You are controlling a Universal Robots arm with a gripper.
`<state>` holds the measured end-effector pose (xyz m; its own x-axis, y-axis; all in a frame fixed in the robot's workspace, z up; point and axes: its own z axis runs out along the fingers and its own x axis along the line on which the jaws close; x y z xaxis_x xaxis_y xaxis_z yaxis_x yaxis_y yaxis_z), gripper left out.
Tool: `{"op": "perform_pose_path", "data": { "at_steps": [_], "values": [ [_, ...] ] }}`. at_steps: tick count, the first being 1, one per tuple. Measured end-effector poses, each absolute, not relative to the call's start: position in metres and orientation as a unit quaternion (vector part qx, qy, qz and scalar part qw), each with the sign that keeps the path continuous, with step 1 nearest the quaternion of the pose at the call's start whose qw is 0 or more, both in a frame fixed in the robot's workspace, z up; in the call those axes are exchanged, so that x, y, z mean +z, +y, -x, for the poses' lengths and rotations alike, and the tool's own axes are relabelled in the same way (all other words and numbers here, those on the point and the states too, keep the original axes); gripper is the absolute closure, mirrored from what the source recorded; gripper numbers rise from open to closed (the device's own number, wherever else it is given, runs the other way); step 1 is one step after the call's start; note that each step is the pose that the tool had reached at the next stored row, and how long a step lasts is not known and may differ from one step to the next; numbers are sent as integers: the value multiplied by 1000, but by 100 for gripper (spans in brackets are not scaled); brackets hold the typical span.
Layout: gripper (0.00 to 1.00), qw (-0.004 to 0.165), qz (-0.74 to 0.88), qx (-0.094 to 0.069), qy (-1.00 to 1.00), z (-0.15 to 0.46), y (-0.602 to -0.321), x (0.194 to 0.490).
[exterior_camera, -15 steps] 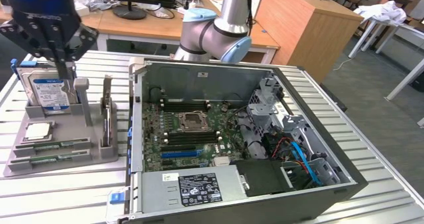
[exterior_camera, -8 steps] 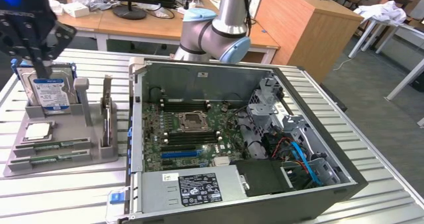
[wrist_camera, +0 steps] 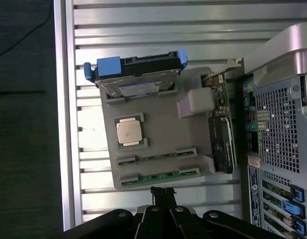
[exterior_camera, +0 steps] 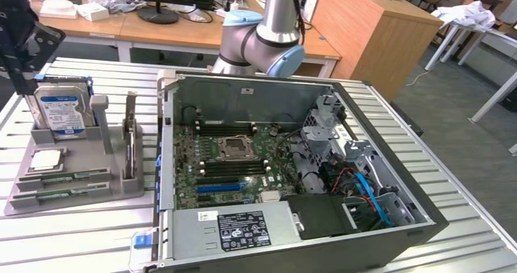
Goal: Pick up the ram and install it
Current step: 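Reach for the ram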
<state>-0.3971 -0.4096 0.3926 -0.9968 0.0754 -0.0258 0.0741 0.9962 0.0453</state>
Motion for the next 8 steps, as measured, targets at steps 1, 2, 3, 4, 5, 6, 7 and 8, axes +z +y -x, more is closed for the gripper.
{"op": "perform_pose_path", "data": {
  "at_steps": [1, 2, 3, 4, 5, 6, 7, 8],
  "values": [
    [90, 14, -37, 22, 999, 397, -410, 393],
    [90, 14, -37, 22, 999, 397, -410, 393],
    [90, 14, -37, 22, 999, 397, -410, 393],
    [90, 14, -37, 22, 999, 397, -410, 393],
    [90, 14, -37, 22, 999, 397, -410, 393],
    [90, 14, -37, 22, 999, 397, -410, 393],
    [90, 13, -37, 22, 999, 396, -410, 393],
    [90, 12, -37, 22, 999, 393, -410, 393]
  ]
}}
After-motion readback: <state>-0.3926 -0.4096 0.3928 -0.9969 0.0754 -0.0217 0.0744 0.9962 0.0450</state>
